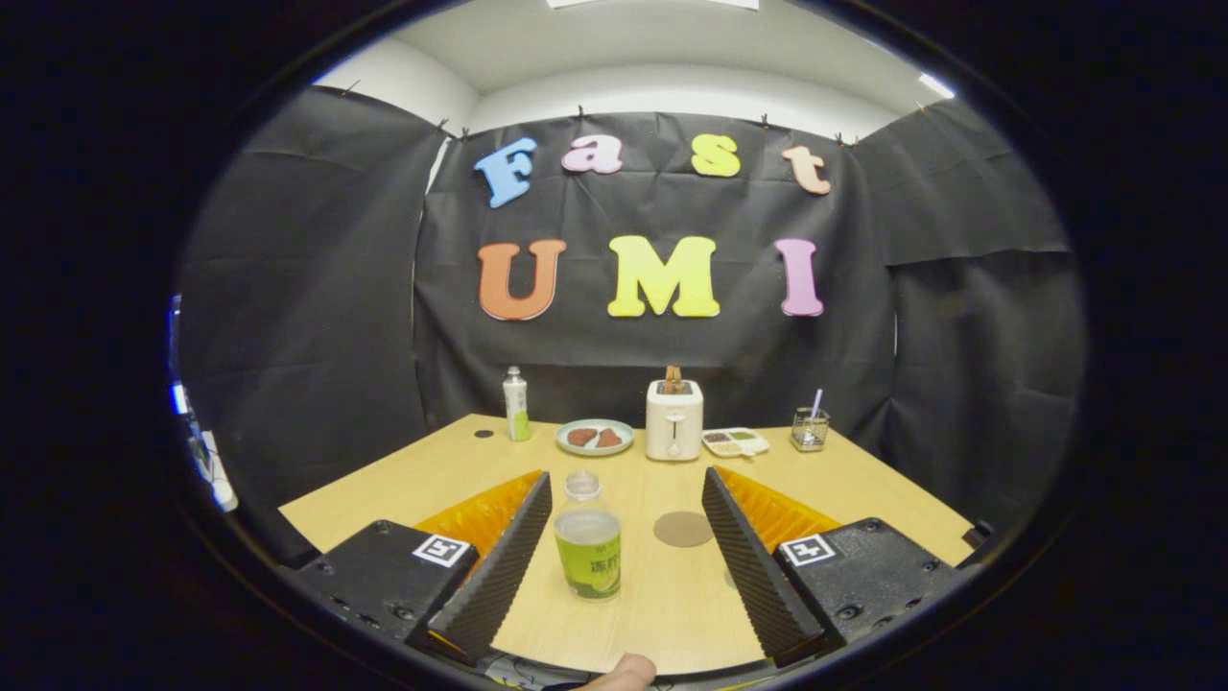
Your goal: Take the bottle from table, then pour the juice into the cup, finally place the bottle on the coaster
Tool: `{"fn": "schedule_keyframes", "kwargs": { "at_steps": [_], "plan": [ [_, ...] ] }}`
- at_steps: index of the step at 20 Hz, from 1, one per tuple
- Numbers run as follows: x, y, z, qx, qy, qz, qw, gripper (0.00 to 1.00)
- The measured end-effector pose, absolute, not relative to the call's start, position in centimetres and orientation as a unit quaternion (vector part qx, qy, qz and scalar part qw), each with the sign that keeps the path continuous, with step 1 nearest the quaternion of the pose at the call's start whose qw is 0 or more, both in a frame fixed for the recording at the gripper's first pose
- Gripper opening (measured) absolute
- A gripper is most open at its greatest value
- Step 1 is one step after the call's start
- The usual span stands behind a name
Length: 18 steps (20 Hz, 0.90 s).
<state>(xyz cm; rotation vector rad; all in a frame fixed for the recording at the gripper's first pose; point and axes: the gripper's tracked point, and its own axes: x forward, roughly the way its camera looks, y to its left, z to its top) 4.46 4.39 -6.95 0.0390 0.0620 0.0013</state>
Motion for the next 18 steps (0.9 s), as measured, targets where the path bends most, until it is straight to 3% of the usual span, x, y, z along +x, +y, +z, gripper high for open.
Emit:
{"fn": "schedule_keyframes", "kwargs": {
  "at_steps": [18],
  "plan": [
    [12.2,7.8,-16.1,-0.005,0.038,-0.026,0.999,1.0]
  ]
}}
